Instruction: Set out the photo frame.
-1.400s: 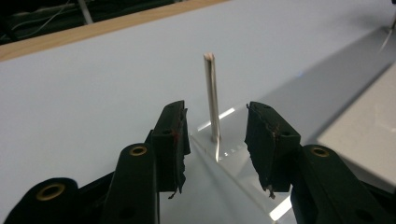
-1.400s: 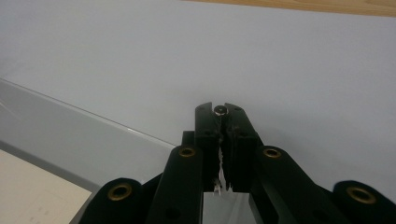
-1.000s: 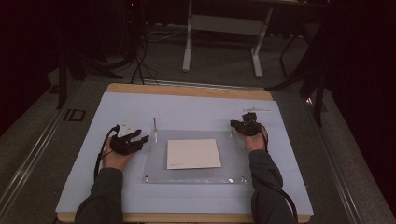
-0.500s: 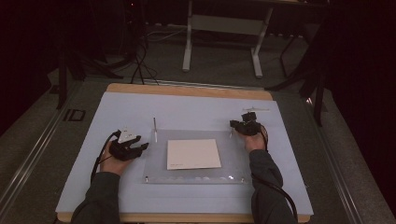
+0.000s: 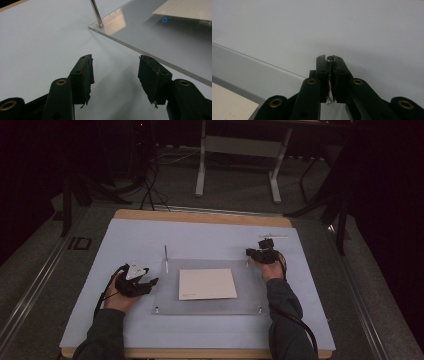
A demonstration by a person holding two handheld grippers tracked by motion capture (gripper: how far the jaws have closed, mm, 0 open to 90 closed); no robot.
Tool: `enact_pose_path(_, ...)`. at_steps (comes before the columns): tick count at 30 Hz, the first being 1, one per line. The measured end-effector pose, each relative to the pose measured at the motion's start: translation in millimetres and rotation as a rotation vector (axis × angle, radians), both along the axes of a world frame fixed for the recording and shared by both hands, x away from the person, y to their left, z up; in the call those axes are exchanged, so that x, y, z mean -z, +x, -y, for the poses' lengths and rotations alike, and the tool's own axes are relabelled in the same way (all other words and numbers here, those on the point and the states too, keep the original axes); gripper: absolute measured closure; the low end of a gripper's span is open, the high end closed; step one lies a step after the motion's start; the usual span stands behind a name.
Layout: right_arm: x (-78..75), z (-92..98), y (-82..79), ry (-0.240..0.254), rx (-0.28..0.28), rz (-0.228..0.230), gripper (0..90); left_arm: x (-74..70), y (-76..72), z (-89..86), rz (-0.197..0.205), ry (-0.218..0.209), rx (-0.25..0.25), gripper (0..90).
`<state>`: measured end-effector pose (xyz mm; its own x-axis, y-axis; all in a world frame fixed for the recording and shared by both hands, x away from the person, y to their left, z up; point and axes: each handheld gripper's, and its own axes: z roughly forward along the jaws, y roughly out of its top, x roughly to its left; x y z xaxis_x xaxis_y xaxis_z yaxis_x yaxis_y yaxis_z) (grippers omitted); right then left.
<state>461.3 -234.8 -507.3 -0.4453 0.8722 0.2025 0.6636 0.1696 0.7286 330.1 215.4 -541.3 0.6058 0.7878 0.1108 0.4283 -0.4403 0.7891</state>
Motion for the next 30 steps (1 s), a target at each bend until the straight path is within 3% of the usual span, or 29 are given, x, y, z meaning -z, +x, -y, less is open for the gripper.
enact_pose_path(3,-0.3,-0.2,1.1,-0.001,0.001,-0.008,85.1,0.8,-0.7,2.7,-0.003,0.023,0.018,40.0)
enact_pose_path(4,-0.4,-0.3,1.7,-0.002,0.000,-0.009,85.2,1.3,-1.9,6.4,0.002,0.067,0.033,39.5)
enact_pose_path(6,-0.3,-0.3,2.3,-0.003,-0.001,-0.009,85.1,1.3,-3.1,7.6,0.006,0.072,0.045,38.3)
enact_pose_path(16,0.0,-0.5,3.9,-0.002,-0.003,-0.017,85.2,-0.4,-9.0,11.0,0.055,0.052,0.086,34.6)
enact_pose_path(19,-0.1,-0.6,5.9,-0.004,-0.004,-0.025,85.2,-1.2,-12.6,21.6,0.097,0.069,0.134,29.4)
enact_pose_path(22,-0.1,-0.4,6.5,0.002,-0.002,-0.032,85.2,-2.9,-13.4,21.6,0.117,0.064,0.120,30.0)
enact_pose_path(24,0.1,-0.5,8.1,0.006,-0.001,-0.037,85.2,-5.9,-15.5,21.9,0.158,0.065,0.113,31.4)
enact_pose_path(26,0.0,-0.4,8.7,0.008,-0.001,-0.041,85.2,-7.2,-15.9,21.8,0.168,0.057,0.113,32.2)
enact_pose_path(30,0.1,-0.1,12.7,0.014,-0.002,-0.055,85.3,-11.5,-14.5,22.4,0.195,0.002,0.134,37.0)
